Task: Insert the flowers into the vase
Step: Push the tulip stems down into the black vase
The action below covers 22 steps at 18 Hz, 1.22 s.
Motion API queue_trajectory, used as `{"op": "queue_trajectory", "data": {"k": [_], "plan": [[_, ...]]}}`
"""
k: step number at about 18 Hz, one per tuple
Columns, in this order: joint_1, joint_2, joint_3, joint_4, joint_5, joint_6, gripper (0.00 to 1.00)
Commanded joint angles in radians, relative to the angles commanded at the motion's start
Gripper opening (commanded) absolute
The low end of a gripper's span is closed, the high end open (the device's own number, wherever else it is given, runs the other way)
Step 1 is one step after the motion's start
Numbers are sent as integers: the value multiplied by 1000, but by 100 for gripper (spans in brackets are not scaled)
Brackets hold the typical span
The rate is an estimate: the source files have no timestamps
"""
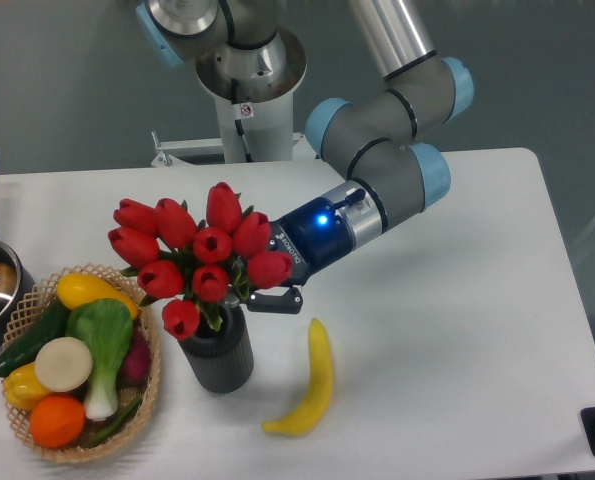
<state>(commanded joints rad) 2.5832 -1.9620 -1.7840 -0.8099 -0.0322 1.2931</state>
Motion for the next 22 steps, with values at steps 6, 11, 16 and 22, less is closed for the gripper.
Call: {"op": "queue_trajectory", "data": {"k": [6, 11, 16, 22], "plan": [[-2, -8, -37, 2, 0, 26, 22], [-2, -25, -43, 0, 0, 69, 22], [0, -32, -63, 0, 12, 69, 23], [2, -31, -77, 0, 46, 67, 22]]}}
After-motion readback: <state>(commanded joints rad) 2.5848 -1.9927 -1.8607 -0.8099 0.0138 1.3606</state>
